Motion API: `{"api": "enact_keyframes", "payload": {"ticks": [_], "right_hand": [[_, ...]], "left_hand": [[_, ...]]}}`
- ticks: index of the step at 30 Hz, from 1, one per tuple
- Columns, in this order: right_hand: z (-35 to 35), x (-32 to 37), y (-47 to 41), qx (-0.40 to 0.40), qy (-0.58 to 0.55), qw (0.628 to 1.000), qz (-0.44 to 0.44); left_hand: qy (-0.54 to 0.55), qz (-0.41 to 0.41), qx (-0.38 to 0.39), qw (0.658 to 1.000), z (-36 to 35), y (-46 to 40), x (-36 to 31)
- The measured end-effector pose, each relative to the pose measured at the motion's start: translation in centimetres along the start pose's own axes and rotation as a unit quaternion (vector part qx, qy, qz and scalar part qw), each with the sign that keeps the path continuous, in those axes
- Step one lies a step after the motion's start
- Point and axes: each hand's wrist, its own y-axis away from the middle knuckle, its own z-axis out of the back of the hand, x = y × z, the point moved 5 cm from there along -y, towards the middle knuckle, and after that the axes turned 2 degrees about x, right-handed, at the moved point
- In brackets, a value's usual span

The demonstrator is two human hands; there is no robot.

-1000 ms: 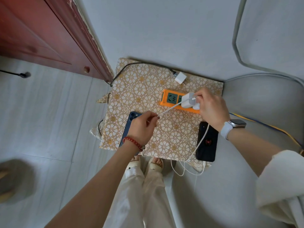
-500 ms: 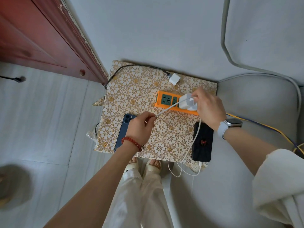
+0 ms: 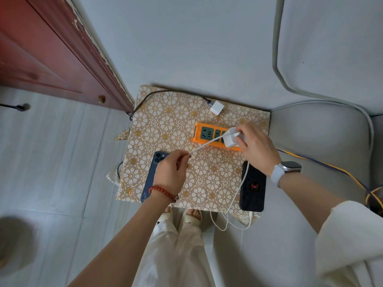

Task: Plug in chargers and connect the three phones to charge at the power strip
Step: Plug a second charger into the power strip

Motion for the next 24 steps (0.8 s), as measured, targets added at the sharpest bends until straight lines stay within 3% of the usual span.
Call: {"api": "enact_keyframes", "payload": {"ticks": [6, 13, 24], "right_hand": [[-0.6, -0.2, 0.0, 0.065, -0.023, 0.998, 0.009], [-0.2, 0.1, -0.4, 0.013, -0.057, 0.998, -0.030], [-0.6, 0.4, -0.1, 0.007, -0.053, 0.998, 0.021]], "left_hand": [[-0.024, -0.017, -0.057, 0.998, 1.4, 0.5, 0.5], [-0.036, -0.042, -0.061, 0.997, 1.2, 1.1, 0.6], [-0.052, -0.042, -0.069, 0.995, 1.4, 1.2, 0.8]]}}
